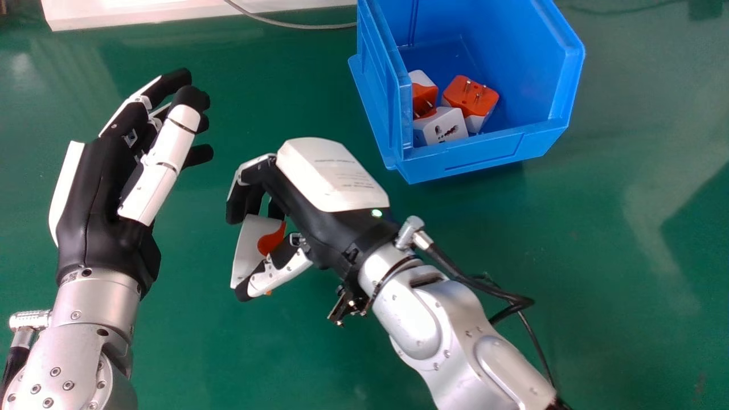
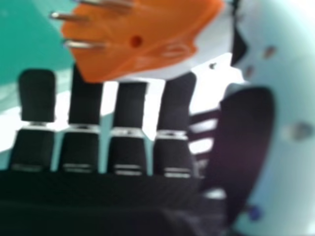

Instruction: Pick all objects and put in blue box

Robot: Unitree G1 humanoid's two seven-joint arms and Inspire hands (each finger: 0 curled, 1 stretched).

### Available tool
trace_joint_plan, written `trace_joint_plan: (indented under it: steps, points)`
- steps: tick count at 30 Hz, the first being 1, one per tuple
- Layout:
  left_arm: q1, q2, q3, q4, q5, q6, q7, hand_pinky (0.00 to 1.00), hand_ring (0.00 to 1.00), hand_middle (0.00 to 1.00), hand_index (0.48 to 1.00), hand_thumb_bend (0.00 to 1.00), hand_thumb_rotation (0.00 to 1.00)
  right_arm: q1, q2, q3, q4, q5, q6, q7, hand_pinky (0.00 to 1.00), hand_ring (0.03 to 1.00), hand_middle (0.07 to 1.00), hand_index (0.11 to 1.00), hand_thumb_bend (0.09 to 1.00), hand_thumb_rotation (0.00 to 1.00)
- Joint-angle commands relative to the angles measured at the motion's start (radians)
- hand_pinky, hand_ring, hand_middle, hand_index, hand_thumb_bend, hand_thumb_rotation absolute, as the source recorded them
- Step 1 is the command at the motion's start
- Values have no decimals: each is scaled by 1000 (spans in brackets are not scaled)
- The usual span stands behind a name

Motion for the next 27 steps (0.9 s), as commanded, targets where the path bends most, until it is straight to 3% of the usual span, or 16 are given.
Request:
trace_joint_plan:
  steps: [1, 9, 17, 27]
  points:
    - [-12, 11, 12, -1, -2, -26, -3, 747, 813, 799, 819, 541, 595, 30, -6, -17, -86, 0, 8, 7, 338, 435, 541, 515, 491, 0]
    - [-22, 11, 24, 19, -4, -31, -7, 746, 813, 798, 818, 544, 593, 170, -17, -75, -272, 63, 10, 13, 334, 432, 542, 524, 490, 0]
    - [-30, 13, 43, 43, -9, -41, -18, 744, 810, 793, 808, 545, 582, 305, -46, -102, -452, 54, 26, 26, 322, 436, 543, 535, 487, 0]
    - [-34, 18, 65, 96, -13, -85, -42, 746, 808, 787, 798, 546, 566, 466, -102, -171, -634, 0, 24, 0, 328, 439, 537, 516, 489, 0]
